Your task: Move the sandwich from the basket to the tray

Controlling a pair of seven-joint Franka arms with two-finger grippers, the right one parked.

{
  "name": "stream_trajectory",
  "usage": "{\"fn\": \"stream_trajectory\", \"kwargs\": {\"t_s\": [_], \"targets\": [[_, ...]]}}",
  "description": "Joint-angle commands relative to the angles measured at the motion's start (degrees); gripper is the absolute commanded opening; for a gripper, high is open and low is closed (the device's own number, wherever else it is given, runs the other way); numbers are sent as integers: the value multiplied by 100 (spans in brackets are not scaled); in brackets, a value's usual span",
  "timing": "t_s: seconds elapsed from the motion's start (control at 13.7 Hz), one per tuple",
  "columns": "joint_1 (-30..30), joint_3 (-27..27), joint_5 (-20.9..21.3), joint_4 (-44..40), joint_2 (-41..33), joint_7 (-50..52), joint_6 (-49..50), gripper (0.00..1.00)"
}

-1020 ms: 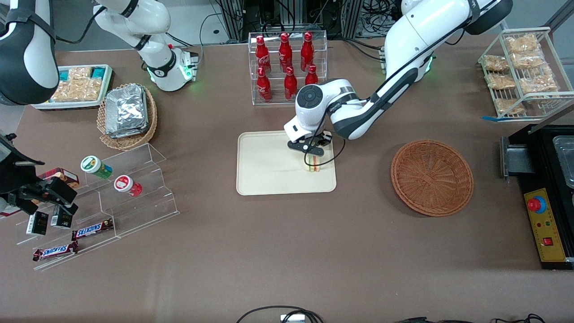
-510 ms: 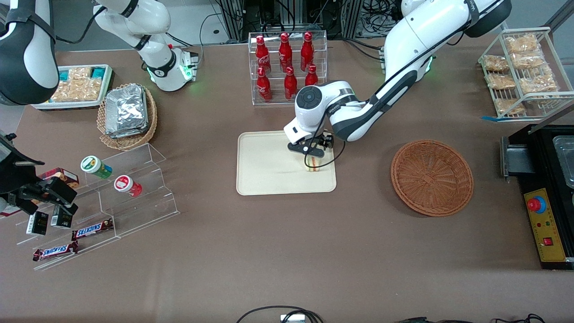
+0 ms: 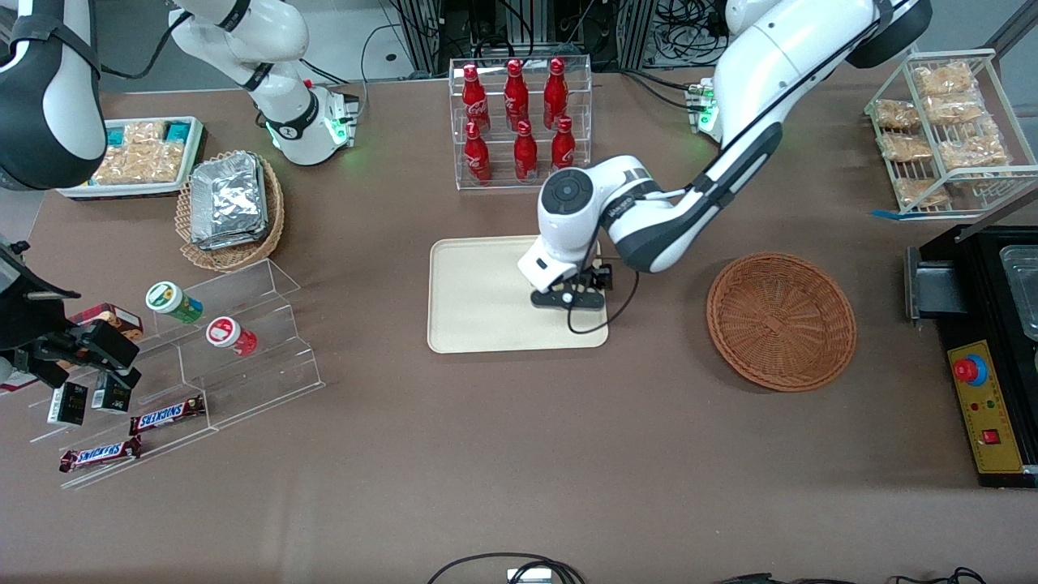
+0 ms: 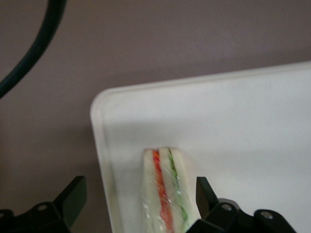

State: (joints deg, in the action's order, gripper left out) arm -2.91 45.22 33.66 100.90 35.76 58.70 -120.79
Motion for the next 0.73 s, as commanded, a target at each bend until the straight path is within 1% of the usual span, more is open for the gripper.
{"fn": "stream_trajectory", "kwargs": {"t_s": [0.0, 0.22, 0.44, 0.66], "targets": [[281, 49, -157, -570, 18, 107, 467, 99], [536, 49, -202, -1080, 1, 107, 1038, 99], [931, 40, -194, -1266, -210, 107, 1522, 99], [1405, 40, -176, -1389, -394, 28, 1725, 99]]}}
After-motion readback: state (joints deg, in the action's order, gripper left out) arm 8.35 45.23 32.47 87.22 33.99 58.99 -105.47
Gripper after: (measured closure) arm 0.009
